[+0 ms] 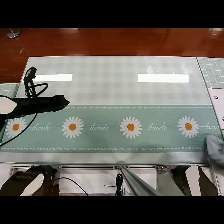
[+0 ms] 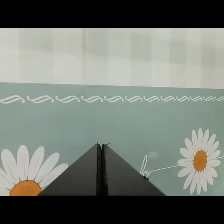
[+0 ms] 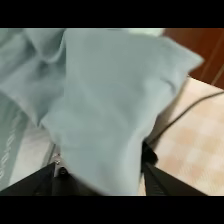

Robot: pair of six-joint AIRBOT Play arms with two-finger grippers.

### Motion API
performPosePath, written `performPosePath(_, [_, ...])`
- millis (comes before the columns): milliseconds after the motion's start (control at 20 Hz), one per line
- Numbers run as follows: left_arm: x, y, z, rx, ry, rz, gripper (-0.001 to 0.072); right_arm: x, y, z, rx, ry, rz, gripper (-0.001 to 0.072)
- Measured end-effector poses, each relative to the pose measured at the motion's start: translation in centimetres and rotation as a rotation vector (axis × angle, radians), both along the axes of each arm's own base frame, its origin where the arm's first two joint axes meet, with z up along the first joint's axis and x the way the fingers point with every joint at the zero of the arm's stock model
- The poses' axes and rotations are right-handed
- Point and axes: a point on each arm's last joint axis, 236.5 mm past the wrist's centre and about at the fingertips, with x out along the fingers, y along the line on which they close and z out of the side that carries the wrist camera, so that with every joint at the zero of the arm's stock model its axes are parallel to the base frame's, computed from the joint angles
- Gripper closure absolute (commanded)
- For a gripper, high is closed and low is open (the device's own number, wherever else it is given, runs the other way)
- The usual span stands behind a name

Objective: Fold the shirts.

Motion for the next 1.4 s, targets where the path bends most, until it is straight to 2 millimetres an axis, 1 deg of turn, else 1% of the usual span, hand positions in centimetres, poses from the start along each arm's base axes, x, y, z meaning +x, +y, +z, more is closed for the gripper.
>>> performPosePath(50, [0.1,0.0,0.1,-0.003,-0.003,0.002,0.0686,-0.5,-0.2,-0.1,-0.015,0.006,-0.019,0.0103])
performPosePath(100, [0.1,-0.1,0.1,-0.001,-0.004,-0.003,0.0686,-0.5,-0.5,-0.1,-0.035,-0.001,-0.025,0.0107])
performPosePath(150, [0.1,-0.2,0.2,-0.002,-0.007,-0.012,0.0686,-0.2,-0.8,-0.2,-0.049,-0.019,-0.02,0.0165])
performPosePath(200, [0.3,-0.3,0.5,0.001,-0.014,-0.027,0.0686,0.7,-1.2,-0.2,-0.065,-0.059,-0.002,0.0169])
performPosePath(250, [0.6,-0.4,1.0,0.003,-0.029,-0.039,0.0687,2.3,-1.6,-0.2,-0.079,-0.118,0.03,0.0173])
performPosePath(350, [2.1,-0.7,3.1,0.009,-0.077,-0.066,0.0687,7.3,-2.0,0.1,-0.093,-0.295,0.13,0.0182])
performPosePath(400, [3.0,-0.9,4.6,0.009,-0.105,-0.079,0.0687,10.9,-1.8,0.5,-0.086,-0.406,0.199,0.0191])
performPosePath(450, [4.4,-1.1,6.7,0.008,-0.145,-0.091,0.0687,14.5,-1.0,1.2,-0.069,-0.512,0.273,0.0414])
performPosePath(500, [5.4,-1.4,8.6,0.009,-0.176,-0.11,0.0688,18.5,0.3,2.1,-0.038,-0.619,0.361,0.0675])
performPosePath(550, [6.7,-1.7,10.9,0.009,-0.214,-0.128,0.0688,22.1,2.1,3.1,-0.01,-0.706,0.467,0.0675])
performPosePath(600, [7.8,-2.1,13.2,0.007,-0.25,-0.15,0.0688,26.1,4.9,4.3,0.028,-0.795,0.599,0.0675])
performPosePath(650, [8.6,-2.5,14.8,0.007,-0.269,-0.174,0.0688,29.4,8.3,5.2,0.064,-0.859,0.732,0.0675])
performPosePath(700, [9.0,-2.9,16.0,0.012,-0.279,-0.197,0.0688,32.1,11.6,5.8,0.087,-0.897,0.85,0.0675])
performPosePath(750, [9.4,-3.3,16.8,0.014,-0.288,-0.212,0.0688,34.0,14.9,5.6,0.107,-0.9,0.964,0.0675])
performPosePath(800, [9.5,-3.6,16.4,0.033,-0.272,-0.226,0.0688,35.4,18.4,4.4,0.121,-0.862,1.081,0.0674])
performPosePath(850, [9.3,-3.7,15.2,0.06,-0.236,-0.234,0.0688,36.4,21.0,2.5,0.125,-0.796,1.17,0.0675])
performPosePath(900, [9.3,-3.7,13.4,0.089,-0.194,-0.228,0.0687,36.8,22.9,-0.3,0.126,-0.689,1.238,0.0675])
performPosePath(950, [8.8,-3.4,10.7,0.127,-0.129,-0.217,0.0687,37.0,23.8,-2.9,0.115,-0.585,1.274,0.0675])
performPosePath(1000, [8.3,-2.9,8.1,0.155,-0.062,-0.199,0.0687,36.9,24.2,-5.9,0.111,-0.465,1.297,0.0675])
performPosePath(1050, [7.8,-2.6,5.9,0.168,-0.013,-0.176,0.0687,36.6,24.4,-8.3,0.111,-0.366,1.307,0.0675])
performPosePath(1100, [7.3,-2.2,3.9,0.182,0.032,-0.151,0.0686,36.2,24.2,-10.4,0.109,-0.277,1.308,0.0675])
performPosePath(1150, [6.6,-1.8,2.1,0.2,0.076,-0.143,0.0687,35.9,24.0,-11.9,0.106,-0.208,1.307,0.0675])
performPosePath(1200, [6.3,-1.6,1.0,0.21,0.093,-0.133,0.0686,35.6,23.8,-12.9,0.1,-0.158,1.306,0.0675])
performPosePath(1300, [5.6,-1.3,-0.6,0.233,0.123,-0.14,0.0686,35.2,23.6,-14.1,0.092,-0.095,1.3,0.0675])
performPosePath(1400, [5.4,-1.1,-1.3,0.241,0.13,-0.137,0.0686,35.0,23.3,-14.7,0.081,-0.062,1.295,0.0675])
